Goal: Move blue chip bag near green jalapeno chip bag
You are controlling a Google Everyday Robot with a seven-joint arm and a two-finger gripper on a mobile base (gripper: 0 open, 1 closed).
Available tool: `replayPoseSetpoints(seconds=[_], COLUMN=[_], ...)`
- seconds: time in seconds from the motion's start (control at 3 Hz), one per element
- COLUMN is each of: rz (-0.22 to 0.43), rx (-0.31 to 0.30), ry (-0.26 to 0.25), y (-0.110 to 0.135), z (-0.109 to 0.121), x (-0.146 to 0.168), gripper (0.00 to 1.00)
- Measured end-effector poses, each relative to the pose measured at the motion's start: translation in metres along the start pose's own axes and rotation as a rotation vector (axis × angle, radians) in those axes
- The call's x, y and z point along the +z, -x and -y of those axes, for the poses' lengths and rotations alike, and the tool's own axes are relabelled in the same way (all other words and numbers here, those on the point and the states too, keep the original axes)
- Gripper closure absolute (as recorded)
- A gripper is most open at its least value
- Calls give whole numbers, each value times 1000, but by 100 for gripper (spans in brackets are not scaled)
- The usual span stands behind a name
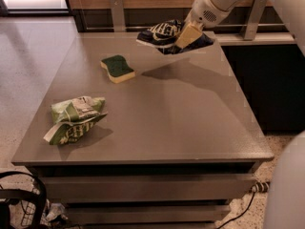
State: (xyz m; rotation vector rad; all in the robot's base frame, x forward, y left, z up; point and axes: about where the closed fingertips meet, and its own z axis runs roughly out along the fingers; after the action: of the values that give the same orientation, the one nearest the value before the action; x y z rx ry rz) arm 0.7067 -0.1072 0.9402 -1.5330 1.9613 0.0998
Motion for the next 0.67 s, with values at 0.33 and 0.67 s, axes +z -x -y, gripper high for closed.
replayPoseSetpoints(seconds=[0.33, 0.67], rz=[57, 85], rx=[-55, -93], ry=[80, 148], y=[3, -2], z=[-62, -108], x=[-26, -28], gripper=[100, 100])
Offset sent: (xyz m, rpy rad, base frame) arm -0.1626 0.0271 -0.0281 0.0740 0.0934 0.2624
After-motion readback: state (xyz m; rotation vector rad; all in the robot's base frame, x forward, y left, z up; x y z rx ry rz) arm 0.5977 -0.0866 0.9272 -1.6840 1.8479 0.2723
